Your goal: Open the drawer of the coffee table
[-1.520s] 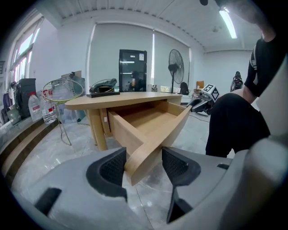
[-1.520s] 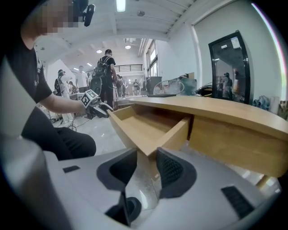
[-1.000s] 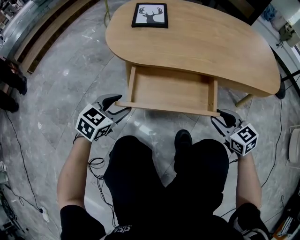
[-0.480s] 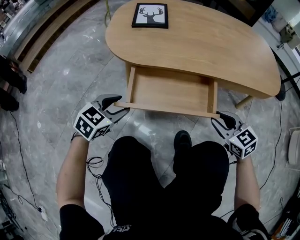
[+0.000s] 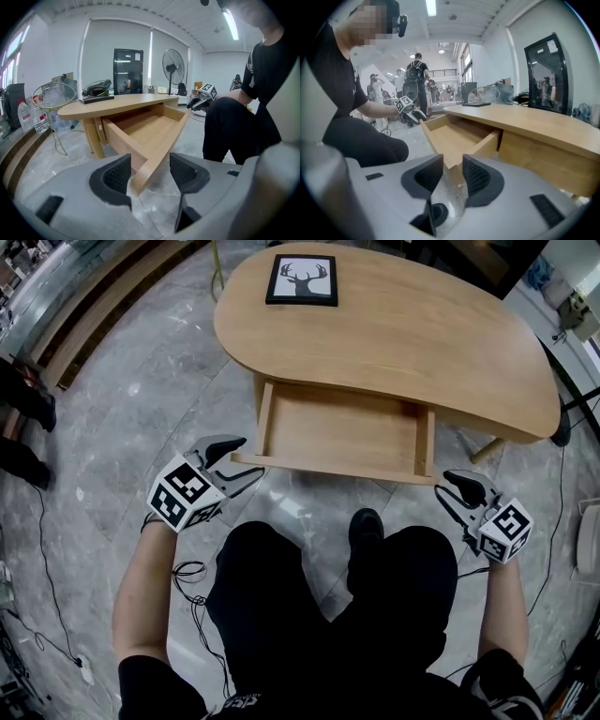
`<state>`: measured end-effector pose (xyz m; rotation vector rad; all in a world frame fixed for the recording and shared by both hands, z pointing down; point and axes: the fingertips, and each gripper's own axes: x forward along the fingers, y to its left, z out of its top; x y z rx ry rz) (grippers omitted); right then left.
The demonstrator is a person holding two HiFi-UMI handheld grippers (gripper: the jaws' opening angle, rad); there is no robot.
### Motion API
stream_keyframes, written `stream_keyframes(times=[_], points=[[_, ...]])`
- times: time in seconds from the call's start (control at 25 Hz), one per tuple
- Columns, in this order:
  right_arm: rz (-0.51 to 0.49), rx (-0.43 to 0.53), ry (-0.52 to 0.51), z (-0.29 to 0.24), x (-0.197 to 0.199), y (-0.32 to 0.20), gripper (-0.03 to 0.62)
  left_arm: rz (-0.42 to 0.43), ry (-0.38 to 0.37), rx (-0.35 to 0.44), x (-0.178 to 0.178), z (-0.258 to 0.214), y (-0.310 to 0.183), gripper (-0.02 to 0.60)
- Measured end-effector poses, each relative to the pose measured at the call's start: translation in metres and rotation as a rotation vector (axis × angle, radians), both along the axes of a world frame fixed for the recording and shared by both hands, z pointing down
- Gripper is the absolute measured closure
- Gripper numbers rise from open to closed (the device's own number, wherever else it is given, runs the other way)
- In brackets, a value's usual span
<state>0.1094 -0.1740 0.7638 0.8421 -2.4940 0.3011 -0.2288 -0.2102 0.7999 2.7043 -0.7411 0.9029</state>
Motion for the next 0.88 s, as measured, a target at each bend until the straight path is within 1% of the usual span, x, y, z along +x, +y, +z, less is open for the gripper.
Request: stream_keyframes(times=[0.08,0.16,0.24,0.32,0.36,0.4,0.44,0.52,0.6,0.68,0.76,0.8,0.88], points=[[0.021,0.033,-0.024,-0.016,0.006,-0.007,0.451,0.015,0.026,0.019,0.004,-0.01,-0.001,0.31],[0.063,0.09,-0.044,-0.031,0.006,-0.02,0.453,0.001,0.086,0.045,0.004,-0.023,-0.006,0.311],[0.106,0.16,-0.076,-0.047,0.0,-0.037,0.462,-0.052,0.171,0.075,0.003,-0.036,-0.015,0.321],[0.134,0.221,-0.104,-0.059,-0.01,-0.055,0.47,-0.119,0.25,0.113,0.002,-0.047,-0.024,0.366],[0.136,0.245,-0.116,-0.064,-0.017,-0.062,0.476,-0.15,0.276,0.135,0.001,-0.05,-0.029,0.382],[0.132,0.264,-0.13,-0.067,-0.025,-0.069,0.477,-0.178,0.287,0.156,0.0,-0.051,-0.033,0.407],[0.125,0.279,-0.146,-0.071,-0.033,-0.074,0.48,-0.202,0.282,0.176,-0.001,-0.051,-0.037,0.43],[0.113,0.301,-0.174,-0.076,-0.047,-0.084,0.491,-0.236,0.247,0.211,-0.003,-0.05,-0.044,0.447],[0.117,0.321,-0.18,-0.078,-0.055,-0.096,0.5,-0.266,0.227,0.236,-0.005,-0.055,-0.053,0.477],[0.131,0.329,-0.178,-0.076,-0.057,-0.107,0.503,-0.302,0.231,0.243,-0.007,-0.062,-0.062,0.508],[0.147,0.32,-0.198,-0.077,-0.057,-0.115,0.513,-0.334,0.218,0.248,-0.01,-0.072,-0.069,0.56],[0.154,0.314,-0.218,-0.081,-0.056,-0.118,0.522,-0.346,0.195,0.261,-0.011,-0.079,-0.073,0.58],[0.159,0.308,-0.254,-0.096,-0.052,-0.125,0.545,-0.366,0.136,0.312,-0.01,-0.097,-0.085,0.581]])
